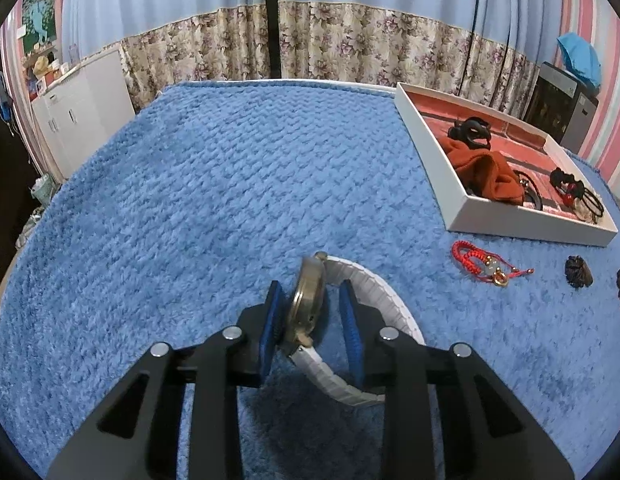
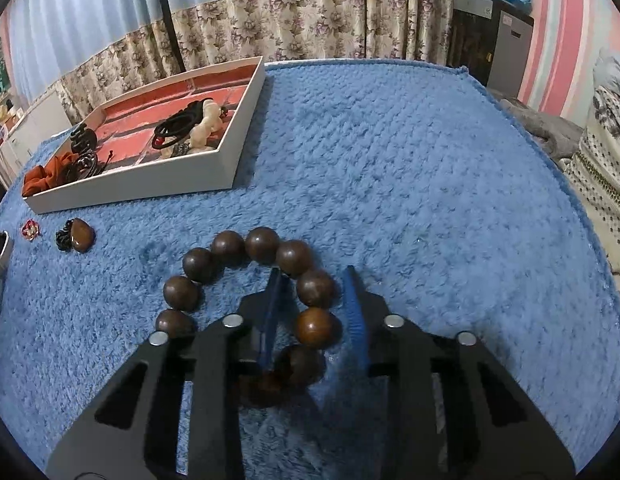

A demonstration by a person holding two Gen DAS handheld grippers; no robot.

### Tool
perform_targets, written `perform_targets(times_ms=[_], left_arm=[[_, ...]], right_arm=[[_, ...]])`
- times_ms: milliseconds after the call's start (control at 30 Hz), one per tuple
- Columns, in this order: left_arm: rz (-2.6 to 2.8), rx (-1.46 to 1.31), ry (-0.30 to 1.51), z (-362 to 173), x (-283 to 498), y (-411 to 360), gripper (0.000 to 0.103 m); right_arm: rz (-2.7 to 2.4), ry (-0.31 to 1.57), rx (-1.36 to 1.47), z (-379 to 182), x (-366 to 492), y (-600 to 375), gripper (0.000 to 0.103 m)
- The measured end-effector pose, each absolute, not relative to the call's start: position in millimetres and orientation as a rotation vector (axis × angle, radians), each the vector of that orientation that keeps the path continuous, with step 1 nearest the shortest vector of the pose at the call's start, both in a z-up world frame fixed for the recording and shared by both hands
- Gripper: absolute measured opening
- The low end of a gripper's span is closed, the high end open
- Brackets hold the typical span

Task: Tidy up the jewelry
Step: 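Grasp the white-band watch with the left tool while the right tool grasps the wooden bead bracelet, then carry the watch into the tray with the left tool while the right tool carries the bead bracelet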

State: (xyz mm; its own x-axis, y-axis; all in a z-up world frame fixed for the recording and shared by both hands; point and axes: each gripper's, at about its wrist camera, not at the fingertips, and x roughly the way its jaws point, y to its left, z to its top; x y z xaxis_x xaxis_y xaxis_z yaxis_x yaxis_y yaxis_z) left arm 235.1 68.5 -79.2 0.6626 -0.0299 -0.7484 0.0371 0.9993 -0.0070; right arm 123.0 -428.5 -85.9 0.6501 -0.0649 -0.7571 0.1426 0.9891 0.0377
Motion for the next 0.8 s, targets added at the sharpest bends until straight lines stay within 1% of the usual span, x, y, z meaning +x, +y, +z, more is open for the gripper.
perform_targets(times_ms=[33,100,167,200,267,333,800], left_arm=[[-0.028,0.022,0.846,-79,235,67,0.029],[-0.017,0.050,0.847,-81,235,61,0.029],[-0.020,0.050,0.846,-81,235,61,0.028],[-0.022,0.040,0.845,-81,235,63,0.028],[-0.019,0.006,0.846,-80,235,70,0.020],[-0.021,-0.010,0.846,-79,233,73,0.018],[-0.110,0.034,0.779,-50,205,56,0.016]], right_arm=[[-0.121,0.855,0.090,-86,123,-428,0.026],[-0.127,0.854,0.073,-85,123,-425,0.025],[-0.118,0.849,0.070,-84,122,-424,0.019],[-0.117,0.846,0.070,-83,121,-423,0.019],[-0.115,0.839,0.074,-82,119,-423,0.019],[-0.105,0.838,0.079,-80,116,-423,0.019],[-0.016,0.710,0.069,-32,87,-400,0.019]])
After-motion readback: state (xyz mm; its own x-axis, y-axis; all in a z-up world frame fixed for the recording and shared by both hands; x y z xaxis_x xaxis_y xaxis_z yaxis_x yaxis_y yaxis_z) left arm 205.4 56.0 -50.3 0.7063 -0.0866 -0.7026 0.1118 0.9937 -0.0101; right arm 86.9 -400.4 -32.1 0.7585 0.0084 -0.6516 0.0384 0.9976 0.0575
